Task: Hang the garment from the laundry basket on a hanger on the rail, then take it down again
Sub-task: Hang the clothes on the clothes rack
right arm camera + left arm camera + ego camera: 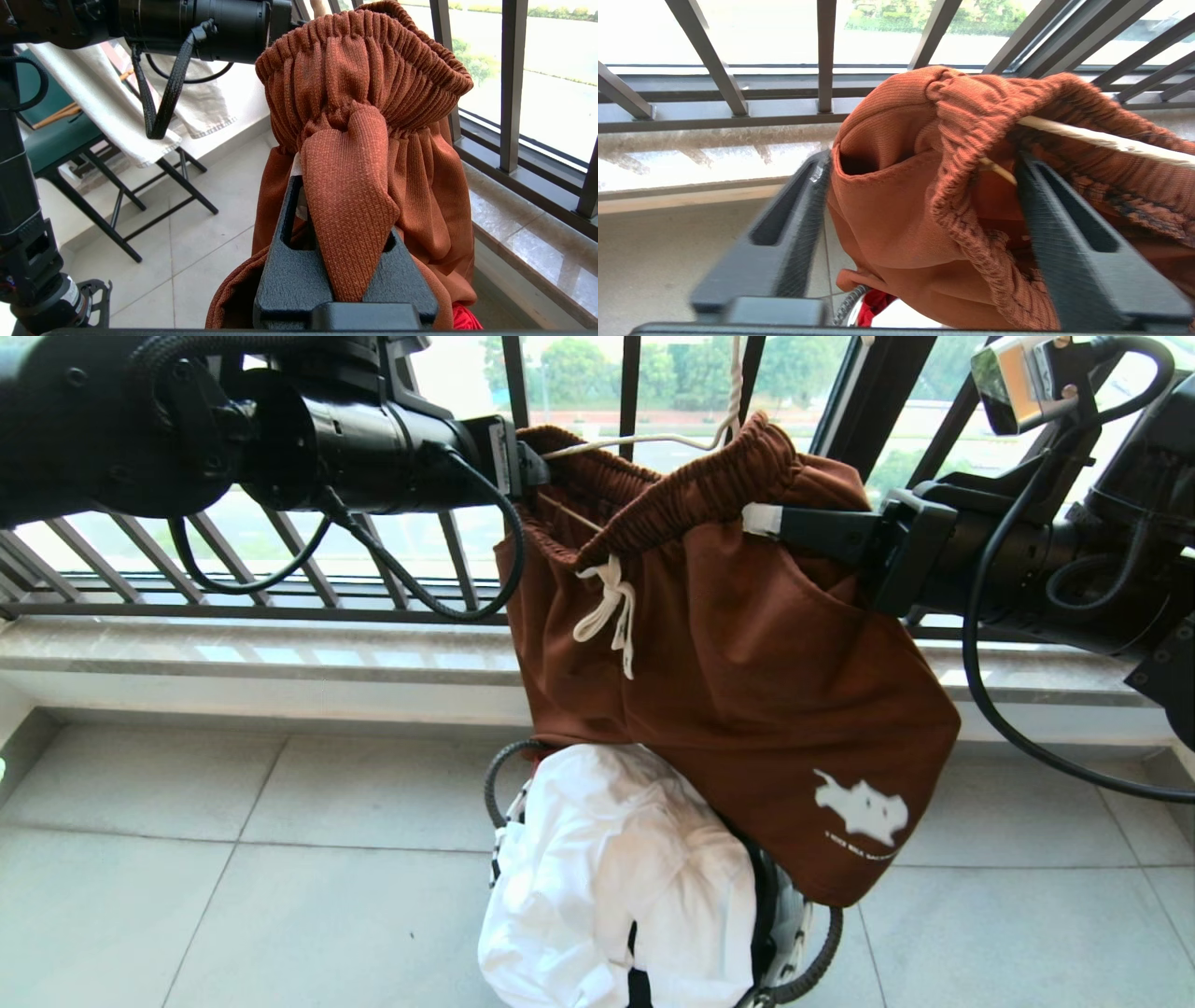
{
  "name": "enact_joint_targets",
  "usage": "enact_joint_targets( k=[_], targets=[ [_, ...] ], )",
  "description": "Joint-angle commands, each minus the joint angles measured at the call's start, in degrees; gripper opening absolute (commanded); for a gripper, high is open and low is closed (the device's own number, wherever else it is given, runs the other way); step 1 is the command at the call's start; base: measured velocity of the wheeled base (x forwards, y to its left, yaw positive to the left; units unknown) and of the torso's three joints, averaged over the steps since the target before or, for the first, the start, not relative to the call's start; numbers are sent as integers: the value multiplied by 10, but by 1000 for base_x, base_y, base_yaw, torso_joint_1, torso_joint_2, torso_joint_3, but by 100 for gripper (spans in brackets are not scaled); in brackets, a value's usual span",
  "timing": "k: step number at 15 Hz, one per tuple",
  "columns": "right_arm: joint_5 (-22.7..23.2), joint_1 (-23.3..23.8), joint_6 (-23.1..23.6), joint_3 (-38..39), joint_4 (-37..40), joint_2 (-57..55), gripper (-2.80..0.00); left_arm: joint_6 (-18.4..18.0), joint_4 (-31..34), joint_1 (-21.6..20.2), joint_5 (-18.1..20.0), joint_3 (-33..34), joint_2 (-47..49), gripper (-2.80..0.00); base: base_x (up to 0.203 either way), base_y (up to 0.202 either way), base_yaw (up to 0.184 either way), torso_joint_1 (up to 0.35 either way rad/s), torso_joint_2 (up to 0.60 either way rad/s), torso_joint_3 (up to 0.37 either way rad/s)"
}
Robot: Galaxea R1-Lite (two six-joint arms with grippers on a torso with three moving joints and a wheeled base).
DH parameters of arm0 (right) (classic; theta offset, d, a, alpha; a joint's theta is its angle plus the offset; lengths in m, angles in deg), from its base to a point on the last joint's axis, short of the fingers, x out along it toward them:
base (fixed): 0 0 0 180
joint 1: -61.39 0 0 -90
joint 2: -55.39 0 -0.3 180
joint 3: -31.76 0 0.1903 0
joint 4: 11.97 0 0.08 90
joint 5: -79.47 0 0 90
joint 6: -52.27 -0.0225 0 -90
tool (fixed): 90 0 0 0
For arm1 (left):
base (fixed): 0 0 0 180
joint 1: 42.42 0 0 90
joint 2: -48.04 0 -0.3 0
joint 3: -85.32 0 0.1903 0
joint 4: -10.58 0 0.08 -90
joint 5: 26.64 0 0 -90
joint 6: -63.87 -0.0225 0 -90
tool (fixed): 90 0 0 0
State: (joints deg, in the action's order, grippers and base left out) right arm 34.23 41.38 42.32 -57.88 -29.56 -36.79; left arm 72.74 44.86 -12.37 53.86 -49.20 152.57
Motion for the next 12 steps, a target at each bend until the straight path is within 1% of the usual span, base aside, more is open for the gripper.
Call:
enact_joint_targets(
  k=[1, 5, 8, 10, 11, 12],
  targets=[
    [3, 1, -1, 0, -3, 0, -280, -1, 0, -2, -1, 1, 7, -280, 0, 0, 0, 0, 0, 0],
    [8, 1, -1, 1, -3, 0, -280, -3, 2, -2, -1, 2, -8, -280, 0, 0, 0, 0, 0, 0],
    [10, 1, -2, 3, -27, -13, -280, -12, 2, -4, -1, -2, -38, -280, 0, 0, 0, 0, 0, 0],
    [17, -2, -4, 3, -76, -37, -280, -32, 2, -3, 1, -5, -63, -280, 0, 0, 0, 0, 0, 0],
    [23, -4, -20, 4, -99, -45, -280, -44, 3, -1, 2, -5, -68, -280, 0, 0, 0, 0, 0, 0],
    [28, -9, -40, 5, -119, -50, -280, -47, 1, 1, 2, -7, -69, -280, 0, 0, 0, 0, 0, 0]
  ],
)
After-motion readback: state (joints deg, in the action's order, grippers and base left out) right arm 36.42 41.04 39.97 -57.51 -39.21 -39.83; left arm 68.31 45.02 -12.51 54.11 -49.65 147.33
